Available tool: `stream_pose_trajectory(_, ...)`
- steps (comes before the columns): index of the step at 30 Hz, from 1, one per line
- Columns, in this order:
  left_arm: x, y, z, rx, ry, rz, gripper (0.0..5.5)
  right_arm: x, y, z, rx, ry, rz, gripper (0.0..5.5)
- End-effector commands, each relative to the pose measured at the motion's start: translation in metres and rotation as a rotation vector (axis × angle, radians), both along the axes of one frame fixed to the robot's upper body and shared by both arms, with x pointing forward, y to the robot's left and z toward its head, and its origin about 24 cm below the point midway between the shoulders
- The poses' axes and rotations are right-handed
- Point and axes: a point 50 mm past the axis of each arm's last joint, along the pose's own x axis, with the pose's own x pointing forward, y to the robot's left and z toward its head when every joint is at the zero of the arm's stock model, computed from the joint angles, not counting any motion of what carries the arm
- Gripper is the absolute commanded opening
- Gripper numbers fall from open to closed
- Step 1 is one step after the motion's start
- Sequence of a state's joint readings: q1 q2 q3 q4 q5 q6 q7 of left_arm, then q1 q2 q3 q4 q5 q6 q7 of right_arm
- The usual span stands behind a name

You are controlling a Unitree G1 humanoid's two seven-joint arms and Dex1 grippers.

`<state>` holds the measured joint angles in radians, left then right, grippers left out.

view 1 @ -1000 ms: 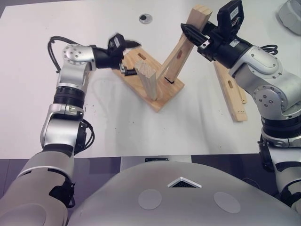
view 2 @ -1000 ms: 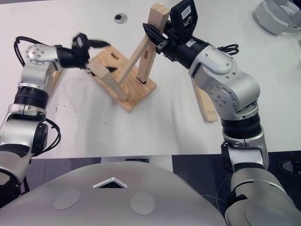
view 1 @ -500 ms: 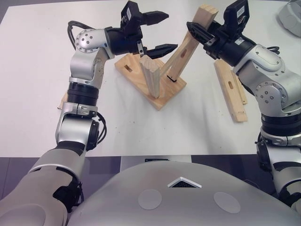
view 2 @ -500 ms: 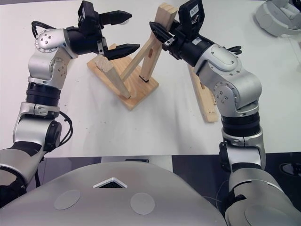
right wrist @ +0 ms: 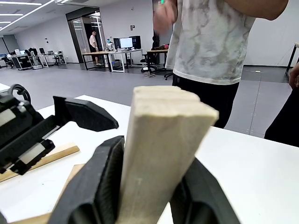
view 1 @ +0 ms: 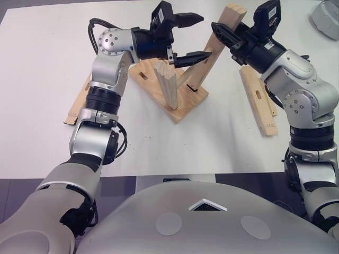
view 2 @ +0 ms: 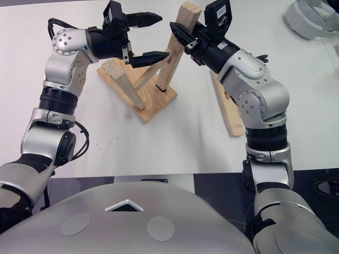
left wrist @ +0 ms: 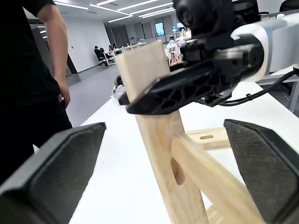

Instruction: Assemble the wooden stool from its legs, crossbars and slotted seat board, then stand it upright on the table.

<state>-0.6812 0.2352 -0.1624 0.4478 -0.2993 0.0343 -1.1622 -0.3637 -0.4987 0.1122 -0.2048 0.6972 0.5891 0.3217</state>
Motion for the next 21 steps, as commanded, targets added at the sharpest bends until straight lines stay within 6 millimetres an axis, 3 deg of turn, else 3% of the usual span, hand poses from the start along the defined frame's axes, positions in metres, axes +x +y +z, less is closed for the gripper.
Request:
stream_pose_trajectory(1,0.003,0.005,-0.010,0.072,0.005,0.014,4.65,-0.015,-0.026,-0.079,-0.178,0.358,-0.105,1.25)
stream_pose_trajectory(12,-0.002,0.006,-0.040,0.144,0.062,0.023,4.65,-0.017,-0.021,-0.080,-0.186,0.339,-0.081,1.25)
stream_pose_trajectory(17,-0.003,0.007,-0.048,0.174,0.079,0.044,4.65,-0.027,-0.013,-0.071,-0.304,0.219,-0.028,1.25)
stream_pose_trajectory(21,0.000,0.020,-0.059,0.175,0.159,0.108,4.65,-0.030,-0.016,-0.074,-0.389,0.179,-0.051,1.25)
